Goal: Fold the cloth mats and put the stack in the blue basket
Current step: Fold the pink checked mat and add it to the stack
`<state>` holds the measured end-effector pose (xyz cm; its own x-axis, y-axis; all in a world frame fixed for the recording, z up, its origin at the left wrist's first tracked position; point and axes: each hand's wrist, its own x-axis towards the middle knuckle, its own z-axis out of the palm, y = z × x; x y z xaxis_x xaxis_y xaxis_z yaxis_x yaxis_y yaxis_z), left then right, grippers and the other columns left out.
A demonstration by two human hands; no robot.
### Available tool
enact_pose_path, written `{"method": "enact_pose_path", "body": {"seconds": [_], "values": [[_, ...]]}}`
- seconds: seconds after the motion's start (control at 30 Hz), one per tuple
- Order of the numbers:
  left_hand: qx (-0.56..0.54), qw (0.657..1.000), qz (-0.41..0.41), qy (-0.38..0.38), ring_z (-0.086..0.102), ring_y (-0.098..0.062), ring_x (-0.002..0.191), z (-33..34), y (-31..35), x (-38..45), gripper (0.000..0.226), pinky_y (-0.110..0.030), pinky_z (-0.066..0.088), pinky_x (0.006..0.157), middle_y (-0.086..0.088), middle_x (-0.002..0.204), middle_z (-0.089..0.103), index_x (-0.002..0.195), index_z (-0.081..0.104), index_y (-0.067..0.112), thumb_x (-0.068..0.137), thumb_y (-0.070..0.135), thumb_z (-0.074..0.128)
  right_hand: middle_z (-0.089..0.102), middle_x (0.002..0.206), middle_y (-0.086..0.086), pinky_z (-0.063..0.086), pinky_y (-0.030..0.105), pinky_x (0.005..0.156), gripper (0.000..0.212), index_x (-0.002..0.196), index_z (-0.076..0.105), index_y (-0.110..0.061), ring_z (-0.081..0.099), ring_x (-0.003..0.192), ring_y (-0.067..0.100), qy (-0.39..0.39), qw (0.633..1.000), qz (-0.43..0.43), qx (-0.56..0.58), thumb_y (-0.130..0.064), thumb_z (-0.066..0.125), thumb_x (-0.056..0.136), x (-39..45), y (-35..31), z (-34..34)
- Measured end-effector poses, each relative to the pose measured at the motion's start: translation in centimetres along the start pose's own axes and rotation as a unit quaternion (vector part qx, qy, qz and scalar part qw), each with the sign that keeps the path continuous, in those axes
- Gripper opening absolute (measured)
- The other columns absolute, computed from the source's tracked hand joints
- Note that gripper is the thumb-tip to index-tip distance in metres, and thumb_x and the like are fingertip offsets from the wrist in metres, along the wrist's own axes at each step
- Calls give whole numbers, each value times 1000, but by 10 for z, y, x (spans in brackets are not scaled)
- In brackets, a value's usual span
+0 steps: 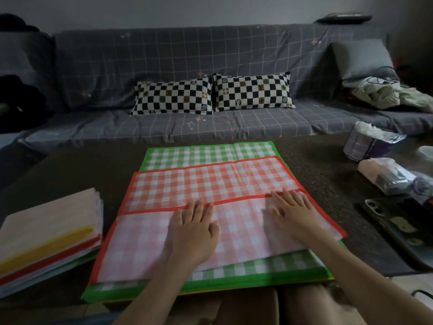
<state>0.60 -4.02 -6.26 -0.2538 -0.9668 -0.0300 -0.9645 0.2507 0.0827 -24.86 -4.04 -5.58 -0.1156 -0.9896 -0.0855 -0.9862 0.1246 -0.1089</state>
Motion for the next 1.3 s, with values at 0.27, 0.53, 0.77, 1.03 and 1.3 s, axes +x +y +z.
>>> {"method": "enact_pose_path", "body": {"seconds": [0.27, 0.53, 0.77, 1.03, 1.3], "values": [[-11, 1000, -3, 1, -13, -19, 147, 1, -1, 2, 58, -45, -9, 117, 3, 160, -8, 152, -2, 29, 99, 50, 7, -1, 159, -6, -6, 34, 118, 71, 150, 5, -27, -7, 146, 13, 17, 986, -164, 37, -61, -8, 89, -8, -97, 12], [-38, 999, 11, -5, -14, -15, 146, -1, -36, -8, 57, -47, -7, 118, 7, 160, -8, 151, -1, 35, 98, 49, 11, -12, 155, -13, -8, 33, 118, 110, 146, -12, -32, -15, 141, 6, 24, 985, -169, -21, -68, -49, 48, -4, -93, 23], [-32, 997, -61, -30, -22, -12, 143, -9, -114, -32, 58, -48, -9, 118, 9, 158, -16, 149, -8, 40, 96, 54, 10, -22, 145, -17, -8, 33, 118, 97, 134, -23, -39, -17, 137, 2, 18, 984, -174, -22, -68, -50, 45, -4, -90, 24], [-39, 998, -49, -25, -22, -12, 143, -10, -113, -34, 58, -48, -9, 118, 7, 159, -15, 150, -7, 37, 97, 53, 10, -23, 146, -15, -9, 34, 117, 96, 139, -21, -37, -15, 141, 6, 6, 984, -177, -21, -67, -44, 51, -9, -94, 16], [-78, 997, 4, -12, 3, -10, 147, -39, -77, -19, 51, -44, 6, 119, 12, 159, 9, 149, 26, 32, 100, 46, 26, -5, 158, -11, -5, 34, 118, 57, 149, -3, -32, -7, 146, 11, 5, 988, -157, -15, -53, 3, 96, -8, -95, 15]]}}
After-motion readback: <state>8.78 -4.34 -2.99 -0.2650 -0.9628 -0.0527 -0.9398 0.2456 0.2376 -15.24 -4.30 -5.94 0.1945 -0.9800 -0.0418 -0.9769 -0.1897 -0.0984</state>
